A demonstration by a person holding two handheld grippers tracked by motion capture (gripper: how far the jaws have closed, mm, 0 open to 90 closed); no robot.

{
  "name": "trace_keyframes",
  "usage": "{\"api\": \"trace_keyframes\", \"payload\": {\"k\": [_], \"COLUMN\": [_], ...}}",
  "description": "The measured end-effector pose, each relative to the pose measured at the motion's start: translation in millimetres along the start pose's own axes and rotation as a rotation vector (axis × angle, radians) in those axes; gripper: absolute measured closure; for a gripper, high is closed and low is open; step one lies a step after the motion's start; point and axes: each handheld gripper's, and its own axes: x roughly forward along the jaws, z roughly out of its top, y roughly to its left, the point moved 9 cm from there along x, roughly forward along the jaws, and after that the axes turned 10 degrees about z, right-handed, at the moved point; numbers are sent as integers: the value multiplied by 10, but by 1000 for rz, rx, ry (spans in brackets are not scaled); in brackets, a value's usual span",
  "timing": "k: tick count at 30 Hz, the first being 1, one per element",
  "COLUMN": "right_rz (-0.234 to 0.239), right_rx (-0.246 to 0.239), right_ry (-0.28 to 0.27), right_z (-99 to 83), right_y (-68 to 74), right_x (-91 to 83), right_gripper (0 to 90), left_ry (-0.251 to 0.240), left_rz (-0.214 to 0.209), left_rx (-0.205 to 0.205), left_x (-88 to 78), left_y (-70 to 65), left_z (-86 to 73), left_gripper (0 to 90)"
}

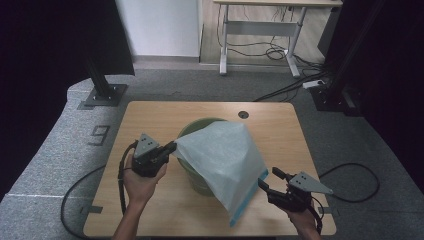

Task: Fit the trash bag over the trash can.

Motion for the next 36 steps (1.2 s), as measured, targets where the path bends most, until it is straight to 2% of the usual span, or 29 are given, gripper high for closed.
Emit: {"api": "trace_keyframes", "payload": {"k": [5, 8, 13, 15, 17, 19, 21, 23, 25, 27, 30, 34, 36], "right_rz": [10, 25, 54, 75, 109, 131, 150, 176, 179, 192, 188, 178, 171], "right_rx": [20, 28, 33, 58, 87, 92, 90, 108, 108, 103, 90, 100, 99], "right_ry": [-4, -11, -9, -11, -16, -6, -5, -13, -32, -68, -128, -192, -204], "right_z": [-75, -78, -94, -117, -141, -175, -197, -194, -152, -50, 152, 411, 487], "right_y": [-75, -110, -169, -200, -210, -205, -184, -161, -153, -131, -121, -133, -149], "right_x": [52, 105, 232, 285, 331, 368, 387, 374, 331, 240, 82, -107, -166], "right_gripper": [300, 290, 281, 282, 306, 387, 592, 791, 880, 885, 886, 885, 885], "left_ry": [19, 19, 17, 19, 18, 19, 21, 13, 4, 4, 12, 33, 47], "left_rz": [21, 31, 29, 20, 12, 2, -7, -13, -24, -35, -60, -104, -124], "left_rx": [-26, -39, -40, -43, -46, -53, -54, -48, -38, -19, -3, 19, 38], "left_x": [71, 90, 105, 112, 115, 121, 126, 128, 127, 146, 206, 317, 361], "left_y": [225, 311, 368, 372, 369, 359, 343, 307, 249, 174, 58, -131, -208], "left_z": [34, 52, 54, 46, 38, 28, 19, 22, 43, 67, 97, 108, 88], "left_gripper": [896, 895, 895, 894, 894, 894, 894, 894, 894, 894, 894, 883, 860]}}
